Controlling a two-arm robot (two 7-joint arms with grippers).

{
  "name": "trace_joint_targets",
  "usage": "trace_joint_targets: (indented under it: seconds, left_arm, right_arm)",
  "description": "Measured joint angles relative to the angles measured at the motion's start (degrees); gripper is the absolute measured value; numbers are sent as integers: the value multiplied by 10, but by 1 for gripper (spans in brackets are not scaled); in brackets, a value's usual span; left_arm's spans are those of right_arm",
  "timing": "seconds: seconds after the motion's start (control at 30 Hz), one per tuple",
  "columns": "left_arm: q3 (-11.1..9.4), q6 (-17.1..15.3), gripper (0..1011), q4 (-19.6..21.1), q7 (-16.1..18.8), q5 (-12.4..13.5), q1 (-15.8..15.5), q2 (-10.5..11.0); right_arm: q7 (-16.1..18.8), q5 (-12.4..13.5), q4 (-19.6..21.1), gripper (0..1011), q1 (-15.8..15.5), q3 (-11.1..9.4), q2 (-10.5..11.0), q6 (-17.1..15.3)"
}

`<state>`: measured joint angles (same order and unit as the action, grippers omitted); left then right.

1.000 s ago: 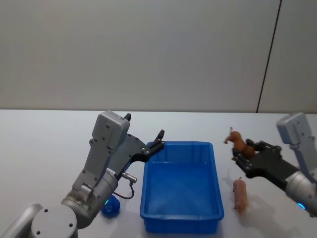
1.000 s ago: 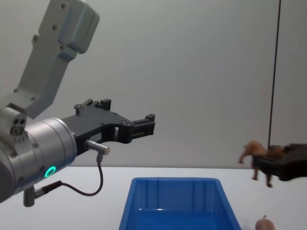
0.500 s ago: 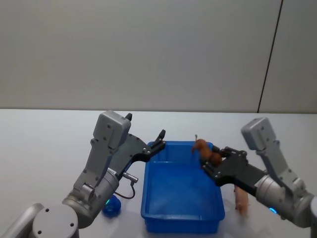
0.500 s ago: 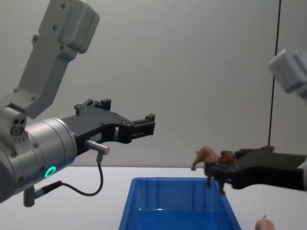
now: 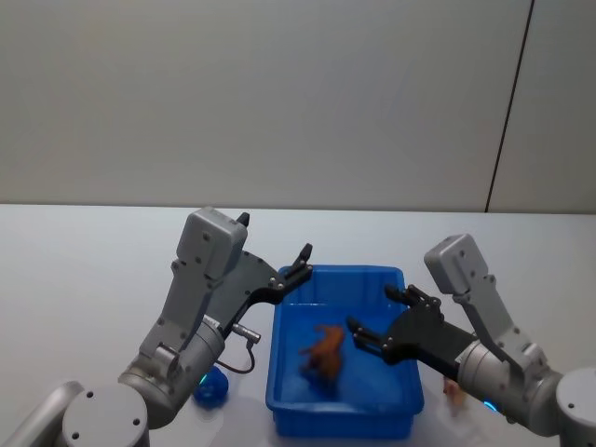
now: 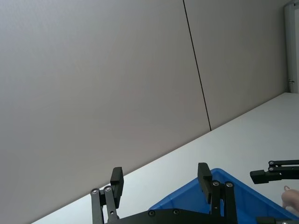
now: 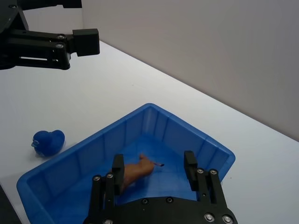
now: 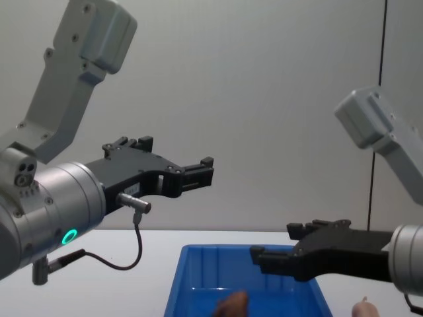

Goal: Pick up the two dolls from the table and place them into the box.

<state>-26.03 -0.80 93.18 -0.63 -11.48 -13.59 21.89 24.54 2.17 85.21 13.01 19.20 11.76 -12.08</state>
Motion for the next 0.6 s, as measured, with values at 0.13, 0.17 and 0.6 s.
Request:
trace_joint_targets:
  seconds: [0.13, 0.17, 0.6]
  left_arm:
    - [0, 0, 1001, 0, 0, 0, 0, 0]
    - [0, 0, 1001, 0, 0, 0, 0, 0]
    - [0, 0, 1001, 0, 0, 0, 0, 0]
  right_arm:
    - [-4, 0, -2, 890, 0, 1, 0, 1]
    - [-7, 1, -3, 899, 0, 1, 0, 2]
    - [-32, 28, 13, 1001, -23, -15, 22, 6]
